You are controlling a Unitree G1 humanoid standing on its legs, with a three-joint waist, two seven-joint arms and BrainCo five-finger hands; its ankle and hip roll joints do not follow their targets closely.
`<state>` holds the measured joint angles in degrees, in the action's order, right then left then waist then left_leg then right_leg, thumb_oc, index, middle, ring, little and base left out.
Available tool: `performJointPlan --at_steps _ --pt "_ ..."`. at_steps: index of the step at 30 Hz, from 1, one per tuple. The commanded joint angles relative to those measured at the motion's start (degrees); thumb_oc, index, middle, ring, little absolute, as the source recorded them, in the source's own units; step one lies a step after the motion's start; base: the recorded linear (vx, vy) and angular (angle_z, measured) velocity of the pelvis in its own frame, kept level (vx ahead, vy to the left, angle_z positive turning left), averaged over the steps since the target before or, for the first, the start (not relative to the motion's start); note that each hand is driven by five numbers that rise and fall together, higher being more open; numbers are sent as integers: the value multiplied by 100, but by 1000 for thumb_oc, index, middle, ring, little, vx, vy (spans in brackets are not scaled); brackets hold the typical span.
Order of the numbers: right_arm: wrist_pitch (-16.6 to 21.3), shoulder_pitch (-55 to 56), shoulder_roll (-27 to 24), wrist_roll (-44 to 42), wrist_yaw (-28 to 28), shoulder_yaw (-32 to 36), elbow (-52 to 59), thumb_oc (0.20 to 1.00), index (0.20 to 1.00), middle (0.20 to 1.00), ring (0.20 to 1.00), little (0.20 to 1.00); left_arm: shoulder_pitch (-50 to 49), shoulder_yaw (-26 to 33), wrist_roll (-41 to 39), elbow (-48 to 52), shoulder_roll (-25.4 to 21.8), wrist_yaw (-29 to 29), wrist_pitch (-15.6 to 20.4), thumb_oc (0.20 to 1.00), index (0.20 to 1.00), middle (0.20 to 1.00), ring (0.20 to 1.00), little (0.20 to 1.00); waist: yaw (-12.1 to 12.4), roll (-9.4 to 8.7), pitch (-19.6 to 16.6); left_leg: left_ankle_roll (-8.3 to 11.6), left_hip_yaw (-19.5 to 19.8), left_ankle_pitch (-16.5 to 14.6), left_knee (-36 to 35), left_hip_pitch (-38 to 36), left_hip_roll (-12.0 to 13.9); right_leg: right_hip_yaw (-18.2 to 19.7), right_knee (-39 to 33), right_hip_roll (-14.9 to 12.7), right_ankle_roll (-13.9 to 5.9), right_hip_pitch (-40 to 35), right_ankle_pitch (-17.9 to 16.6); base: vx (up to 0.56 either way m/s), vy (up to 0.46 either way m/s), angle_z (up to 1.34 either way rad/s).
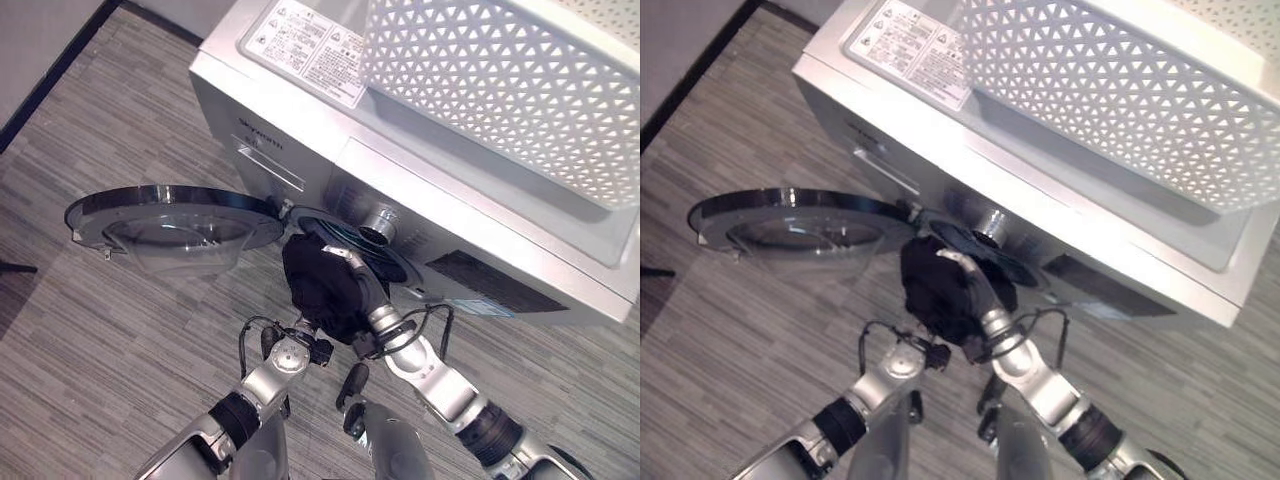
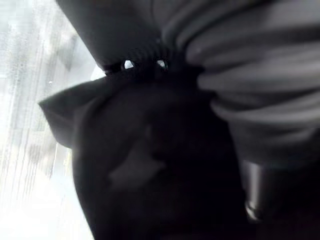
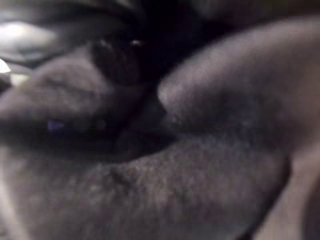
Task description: Grab the laundry basket,head to the washer,open it,put in the laundry and shut it.
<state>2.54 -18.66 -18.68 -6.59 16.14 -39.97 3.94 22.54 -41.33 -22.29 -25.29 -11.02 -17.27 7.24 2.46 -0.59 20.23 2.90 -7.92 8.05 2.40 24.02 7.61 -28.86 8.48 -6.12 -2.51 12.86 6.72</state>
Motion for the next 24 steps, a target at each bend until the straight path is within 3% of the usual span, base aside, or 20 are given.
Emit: performJointPlan --at_steps 1,16,17,18,19,20,24 --pt "335 -22 306 -636 -132 -141 401 200 200 200 200 200 172 -303 -42 84 405 16 141 1000 1000 1000 1000 1000 -75 -159 -12 -82 -459 4 -130 191 -292 409 830 174 333 92 967 10 1 18" --pt "498 -134 400 -621 109 -293 236 200 200 200 200 200 608 327 -92 -343 412 -689 506 1000 1000 1000 1000 1000 -57 -324 33 -102 -624 26 -186 287 -242 242 1094 195 280 321 952 1 3 3" --pt "527 -128 391 -611 162 -272 244 200 200 200 200 200 647 401 -123 -364 431 -775 549 871 871 871 871 871 -65 -336 30 -107 -639 28 -194 290 -235 233 1119 195 280 343 959 -16 26 -3" --pt "543 -132 390 -610 186 -274 248 200 200 200 200 200 679 443 -121 -368 435 -835 583 545 545 545 545 545 -72 -342 29 -108 -650 33 -200 294 -233 230 1131 196 282 362 960 -11 20 -7" --pt "563 -138 385 -605 224 -273 257 200 200 200 200 200 726 484 -136 -371 446 -902 620 514 514 514 514 514 -75 -353 29 -110 -656 38 -210 301 -231 220 1138 201 284 372 966 -16 22 -11" --pt "594 -155 376 -597 292 -284 283 200 200 200 200 200 816 549 -155 -362 469 -1033 691 200 200 200 200 200 -88 -372 36 -115 -669 43 -225 315 -229 212 1170 206 284 403 972 -22 30 -11" --pt "642 -176 337 -563 390 -340 353 200 200 200 200 200 956 669 -72 -321 482 -1355 822 200 200 200 200 200 -117 -425 56 -127 -703 40 -211 346 -218 202 1231 213 292 469 974 -19 16 -9"
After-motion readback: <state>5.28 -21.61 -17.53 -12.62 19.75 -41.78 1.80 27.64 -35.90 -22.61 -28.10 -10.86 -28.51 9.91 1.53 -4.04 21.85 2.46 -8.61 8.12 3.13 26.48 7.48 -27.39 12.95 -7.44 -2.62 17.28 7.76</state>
